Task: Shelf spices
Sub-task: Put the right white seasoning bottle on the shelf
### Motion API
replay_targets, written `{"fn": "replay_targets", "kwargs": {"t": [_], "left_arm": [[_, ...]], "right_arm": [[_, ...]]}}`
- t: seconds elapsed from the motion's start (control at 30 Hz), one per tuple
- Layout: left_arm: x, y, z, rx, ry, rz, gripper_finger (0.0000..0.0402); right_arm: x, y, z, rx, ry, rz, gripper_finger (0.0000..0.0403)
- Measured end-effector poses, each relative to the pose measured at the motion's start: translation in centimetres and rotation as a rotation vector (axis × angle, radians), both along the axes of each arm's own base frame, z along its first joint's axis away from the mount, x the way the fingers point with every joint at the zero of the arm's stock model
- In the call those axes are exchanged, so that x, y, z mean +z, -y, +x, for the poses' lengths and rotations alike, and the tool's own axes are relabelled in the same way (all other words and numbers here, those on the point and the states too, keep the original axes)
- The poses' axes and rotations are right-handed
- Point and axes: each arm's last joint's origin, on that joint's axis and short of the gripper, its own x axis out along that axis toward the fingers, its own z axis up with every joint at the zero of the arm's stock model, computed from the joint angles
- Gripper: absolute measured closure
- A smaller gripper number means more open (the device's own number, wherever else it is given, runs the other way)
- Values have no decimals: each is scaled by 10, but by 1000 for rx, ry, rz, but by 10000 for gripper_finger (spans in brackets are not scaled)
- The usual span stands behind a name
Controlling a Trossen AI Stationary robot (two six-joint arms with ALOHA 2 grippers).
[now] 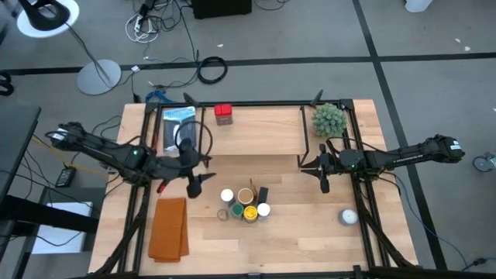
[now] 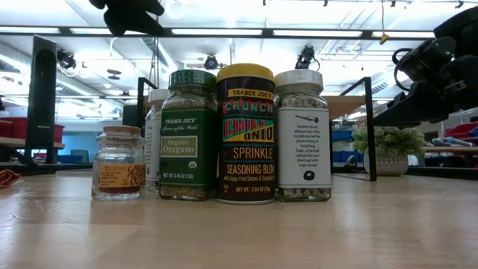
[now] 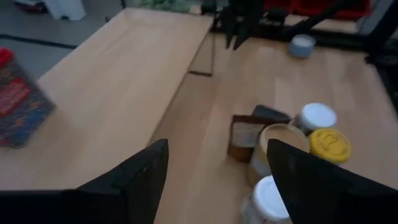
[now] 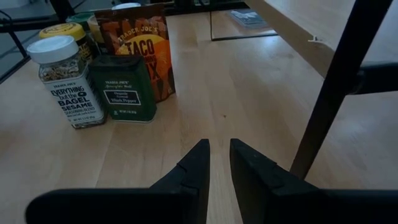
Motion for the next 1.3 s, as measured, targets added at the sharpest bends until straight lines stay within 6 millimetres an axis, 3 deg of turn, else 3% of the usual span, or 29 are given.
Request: {"fn": "replay_targets", "kwargs": {"t": [0.23,0.53,0.83,1.3], "left_arm": [[-33,12,0,-33,72,-8,123],[-75,8,-5,47,139,12,123],[-88,7,-9,46,127,18,123],[-87,7,-8,17,119,75,123]], "right_arm": [[0,0,0,0,0,0,339],[0,0,0,0,0,0,339],[0,0,0,1,-1,-3,339],[0,1,0,8,-6,-79,339]]}}
